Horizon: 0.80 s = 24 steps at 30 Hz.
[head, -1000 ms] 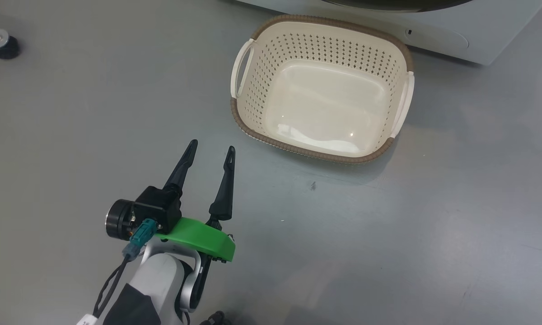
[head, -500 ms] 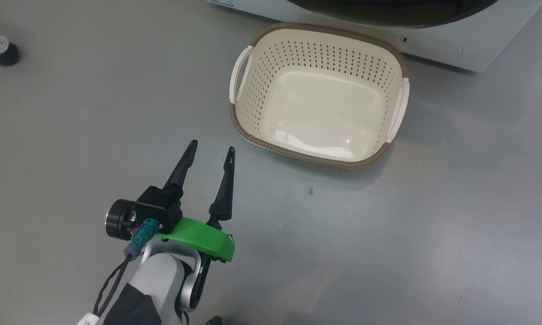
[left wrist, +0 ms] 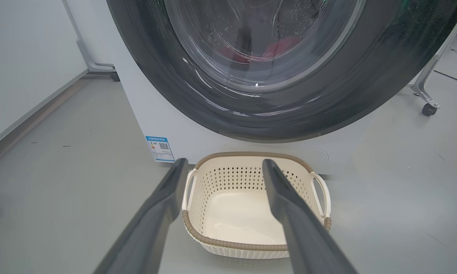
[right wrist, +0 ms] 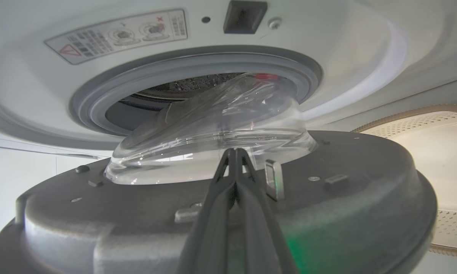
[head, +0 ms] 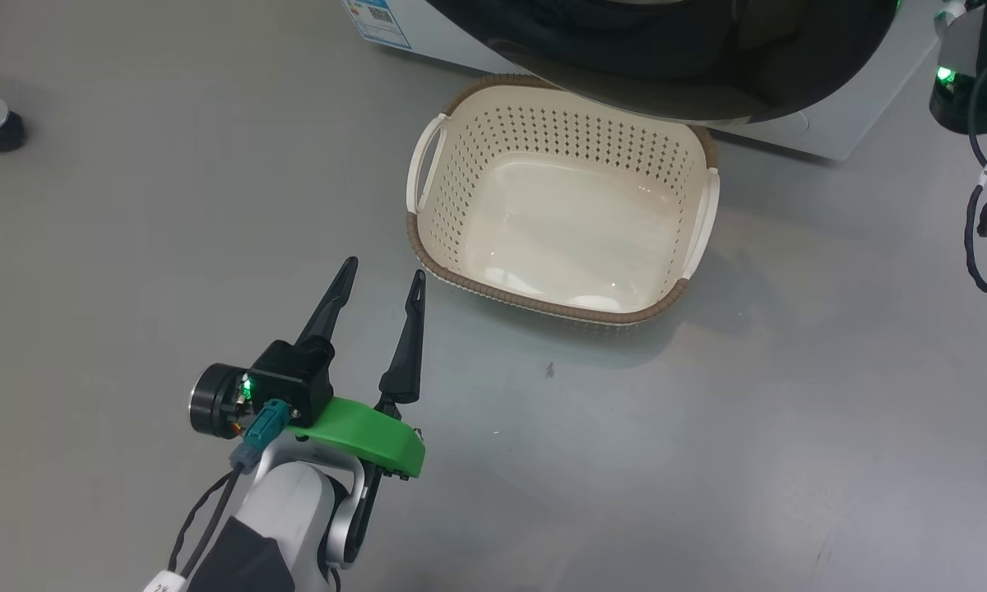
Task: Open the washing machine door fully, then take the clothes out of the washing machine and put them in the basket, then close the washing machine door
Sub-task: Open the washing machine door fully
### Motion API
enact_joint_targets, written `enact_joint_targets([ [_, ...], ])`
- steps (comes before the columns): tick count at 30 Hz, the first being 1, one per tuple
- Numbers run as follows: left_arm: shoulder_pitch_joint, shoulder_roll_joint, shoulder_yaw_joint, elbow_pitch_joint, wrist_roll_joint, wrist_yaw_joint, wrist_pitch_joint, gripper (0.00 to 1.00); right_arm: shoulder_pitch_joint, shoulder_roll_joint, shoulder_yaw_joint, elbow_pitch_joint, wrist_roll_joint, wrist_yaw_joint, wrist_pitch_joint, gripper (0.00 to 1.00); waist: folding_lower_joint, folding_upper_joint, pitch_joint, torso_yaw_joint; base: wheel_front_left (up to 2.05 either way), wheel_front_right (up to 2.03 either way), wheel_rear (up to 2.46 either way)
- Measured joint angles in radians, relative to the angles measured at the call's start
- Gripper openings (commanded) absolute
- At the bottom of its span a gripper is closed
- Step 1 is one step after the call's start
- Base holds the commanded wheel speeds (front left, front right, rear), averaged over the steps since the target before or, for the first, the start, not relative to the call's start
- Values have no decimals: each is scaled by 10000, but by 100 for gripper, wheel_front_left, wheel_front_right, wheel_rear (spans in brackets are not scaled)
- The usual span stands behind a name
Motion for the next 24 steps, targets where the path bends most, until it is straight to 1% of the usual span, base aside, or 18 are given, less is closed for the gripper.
enact_joint_targets([
  [12, 13, 2, 35, 52, 58, 0, 0, 100, 116, -19, 82, 58, -59, 40, 25, 0, -1, 0, -294, -179, 0, 0, 0],
  [15, 14, 2, 44, 50, 58, 0, 0, 100, 115, -105, 198, 8, -313, 249, -90, 0, 0, 0, -290, -195, 0, 0, 0],
  [17, 14, 0, 71, 48, 58, 0, 0, 100, 116, -211, 307, -71, -506, 458, -268, 0, 0, 0, -291, -202, 0, 0, 0],
  [20, 14, 0, 178, 58, 86, 0, 0, 100, 121, -439, 571, -194, -986, 970, -564, 0, 0, 0, -326, -219, 0, 0, 0],
  [22, 14, 2, 257, 69, 117, 0, 0, 100, 137, -685, 1007, -274, -1588, 1333, -769, 0, 0, 0, -384, -240, 0, 0, 0],
  [24, 14, 2, 291, 86, 130, 0, 0, 100, 150, -811, 1317, -353, -2046, 1607, -928, 0, 0, 0, -450, -276, 0, 0, 0],
])
